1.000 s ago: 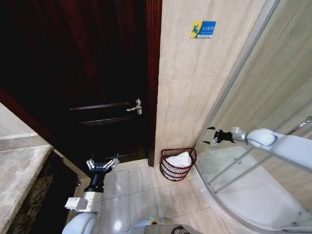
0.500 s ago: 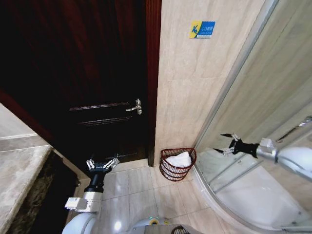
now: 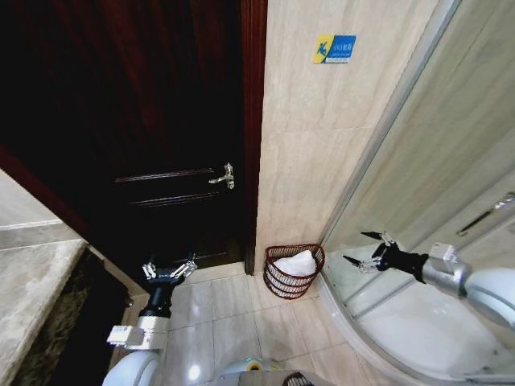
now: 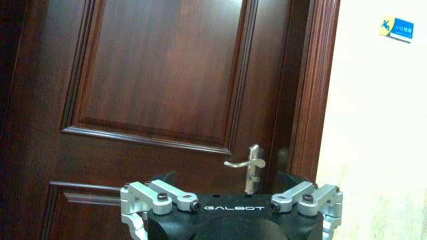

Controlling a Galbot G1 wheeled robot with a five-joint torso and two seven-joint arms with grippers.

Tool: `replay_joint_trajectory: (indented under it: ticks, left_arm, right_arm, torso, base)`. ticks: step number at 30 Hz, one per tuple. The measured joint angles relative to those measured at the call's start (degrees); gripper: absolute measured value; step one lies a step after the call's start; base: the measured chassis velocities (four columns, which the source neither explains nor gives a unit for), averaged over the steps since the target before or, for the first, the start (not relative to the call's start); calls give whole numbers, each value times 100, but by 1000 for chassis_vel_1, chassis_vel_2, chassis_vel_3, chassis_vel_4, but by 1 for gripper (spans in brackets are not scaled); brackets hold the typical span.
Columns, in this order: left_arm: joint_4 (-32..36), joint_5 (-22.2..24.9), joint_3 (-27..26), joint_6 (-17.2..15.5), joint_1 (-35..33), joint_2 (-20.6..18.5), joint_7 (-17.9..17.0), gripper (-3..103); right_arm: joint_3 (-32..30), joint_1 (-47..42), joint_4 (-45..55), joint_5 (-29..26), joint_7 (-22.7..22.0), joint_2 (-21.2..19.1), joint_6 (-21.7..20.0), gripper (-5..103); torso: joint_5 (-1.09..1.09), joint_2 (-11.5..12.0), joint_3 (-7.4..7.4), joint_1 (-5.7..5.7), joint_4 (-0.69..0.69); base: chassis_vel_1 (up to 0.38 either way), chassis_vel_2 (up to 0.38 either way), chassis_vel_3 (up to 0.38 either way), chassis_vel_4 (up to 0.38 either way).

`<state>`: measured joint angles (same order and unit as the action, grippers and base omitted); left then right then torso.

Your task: Discard the used towel into the hamper.

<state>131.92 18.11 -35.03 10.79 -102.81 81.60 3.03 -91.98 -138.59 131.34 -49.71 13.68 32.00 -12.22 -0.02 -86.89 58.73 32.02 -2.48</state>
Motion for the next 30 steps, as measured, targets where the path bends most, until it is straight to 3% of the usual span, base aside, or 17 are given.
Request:
replay_joint_trajectory:
  ticks: [1, 2, 6, 7, 11, 19, 26, 29, 30]
  left_arm:
    - [0, 0, 0, 0, 0, 1, 0, 100]
    - [0, 0, 0, 0, 0, 1, 0, 100]
    - [0, 0, 0, 0, 0, 1, 0, 100]
    - [0, 0, 0, 0, 0, 1, 0, 100]
    - [0, 0, 1, 0, 0, 1, 1, 100]
    - [0, 0, 0, 0, 0, 1, 0, 100]
    - [0, 0, 0, 0, 0, 1, 0, 100]
    - [0, 0, 0, 0, 0, 0, 0, 100]
    - [1, 0, 0, 0, 0, 0, 0, 100]
  right_arm:
    - [109, 139, 67, -55, -4, 261, 5, 100]
    - [109, 139, 67, -55, -4, 261, 5, 100]
    - [676, 691, 465, -35, 17, 1350, 20, 100]
    - [676, 691, 465, -35, 17, 1350, 20, 100]
    - [1294, 1375, 744, 230, 21, 2312, 48, 100]
    - [2246, 2217, 940, 720, -330, 3143, 202, 100]
    - [3353, 2754, 768, 1270, -640, 3707, 1063, 100]
    - [3588, 2906, 626, 1399, -590, 3909, 1335, 100]
    - [3746, 3005, 472, 1492, -519, 4101, 1595, 100]
  torso:
    - [1, 0, 0, 0, 2]
    - [1, 0, 0, 0, 2]
    - [2, -1, -1, -1, 2]
    - [2, -1, -1, -1, 2]
    - [-1, -1, 0, -1, 2]
    - [-2, -1, 0, 0, 1]
    - [1, 0, 0, 0, 1]
    - [-1, -1, 0, 0, 0]
    - [3, 0, 0, 0, 0]
  base:
    - [0, 0, 0, 0]
    - [0, 0, 0, 0]
    - [0, 0, 0, 0]
    - [0, 0, 0, 0]
    - [0, 0, 0, 0]
    - [0, 0, 0, 0]
    - [0, 0, 0, 0]
    - [0, 0, 0, 0]
    - [0, 0, 0, 0]
